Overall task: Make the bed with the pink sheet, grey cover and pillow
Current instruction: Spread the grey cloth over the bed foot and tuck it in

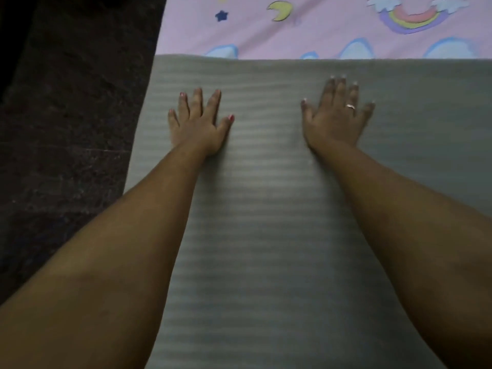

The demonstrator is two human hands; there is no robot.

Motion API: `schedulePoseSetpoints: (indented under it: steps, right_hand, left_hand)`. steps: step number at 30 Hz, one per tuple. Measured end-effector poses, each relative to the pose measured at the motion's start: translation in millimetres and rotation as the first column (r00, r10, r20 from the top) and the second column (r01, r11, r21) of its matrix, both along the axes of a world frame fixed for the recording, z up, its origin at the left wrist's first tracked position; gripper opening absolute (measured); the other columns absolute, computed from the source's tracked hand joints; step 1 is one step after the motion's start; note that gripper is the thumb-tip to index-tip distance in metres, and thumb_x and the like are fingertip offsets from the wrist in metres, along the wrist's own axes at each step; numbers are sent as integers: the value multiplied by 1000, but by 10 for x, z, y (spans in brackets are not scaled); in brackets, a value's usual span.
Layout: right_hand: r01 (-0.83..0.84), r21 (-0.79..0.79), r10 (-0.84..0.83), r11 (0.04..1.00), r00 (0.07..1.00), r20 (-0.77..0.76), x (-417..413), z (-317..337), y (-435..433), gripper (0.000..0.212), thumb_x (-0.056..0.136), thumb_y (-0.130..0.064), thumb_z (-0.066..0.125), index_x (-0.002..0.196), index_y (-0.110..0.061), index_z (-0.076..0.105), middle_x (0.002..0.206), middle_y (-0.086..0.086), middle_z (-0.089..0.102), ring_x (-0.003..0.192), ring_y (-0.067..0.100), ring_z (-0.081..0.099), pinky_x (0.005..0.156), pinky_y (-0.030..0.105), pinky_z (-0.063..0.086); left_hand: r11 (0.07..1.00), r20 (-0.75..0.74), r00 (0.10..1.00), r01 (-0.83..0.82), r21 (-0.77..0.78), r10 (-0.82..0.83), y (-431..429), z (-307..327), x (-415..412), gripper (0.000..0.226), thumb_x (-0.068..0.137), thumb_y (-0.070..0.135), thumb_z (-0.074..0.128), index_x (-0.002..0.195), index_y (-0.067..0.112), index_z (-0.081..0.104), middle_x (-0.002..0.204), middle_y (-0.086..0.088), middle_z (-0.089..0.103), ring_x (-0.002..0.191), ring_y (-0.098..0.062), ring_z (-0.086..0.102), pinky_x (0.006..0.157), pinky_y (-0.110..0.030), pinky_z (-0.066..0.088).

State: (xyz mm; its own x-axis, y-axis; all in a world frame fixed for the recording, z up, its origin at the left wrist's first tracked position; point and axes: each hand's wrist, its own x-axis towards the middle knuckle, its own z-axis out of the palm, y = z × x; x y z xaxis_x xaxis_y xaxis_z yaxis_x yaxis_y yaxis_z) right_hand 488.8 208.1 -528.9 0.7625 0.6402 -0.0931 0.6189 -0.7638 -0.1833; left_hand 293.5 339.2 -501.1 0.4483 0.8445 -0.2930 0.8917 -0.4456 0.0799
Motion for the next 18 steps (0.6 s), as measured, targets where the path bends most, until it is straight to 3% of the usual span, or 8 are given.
schedulePoseSetpoints:
  steps: [6,10,14,18]
  right_hand:
    - [-312,20,313,950,950,-24,-1219,33,807,70,95,-58,22,153,-20,12,160,0,7,147,26,2,110,63,-6]
    - [-462,87,465,883,885,-22,-1812,85,941,68,95,-57,21,153,-21,11,160,-2,9,147,27,2,111,62,-4]
    - [-642,122,647,757,762,-4,-2219,135,828,65,94,-57,25,151,-27,18,160,-3,12,147,29,4,112,59,-1]
    - [-781,148,787,607,617,26,-2660,170,529,63,92,-55,28,147,-26,32,155,-2,29,145,28,17,113,57,2]
  left_hand:
    - [981,101,987,-139,134,126,-22,-43,-731,53,99,51,22,149,42,8,160,2,2,147,-22,-1,116,-52,2]
    - [984,192,966,-178,-1,175,-166,52,-1183,52,101,43,23,150,38,8,160,-2,3,146,-27,9,115,-49,15]
    - [925,335,862,-361,-121,380,-592,115,-1714,47,102,40,25,149,38,19,147,-11,40,124,-35,47,98,-43,39]
    - [813,309,753,-558,-167,581,-1095,176,-2166,44,102,36,26,133,18,51,128,-21,58,115,-40,54,94,-41,41]
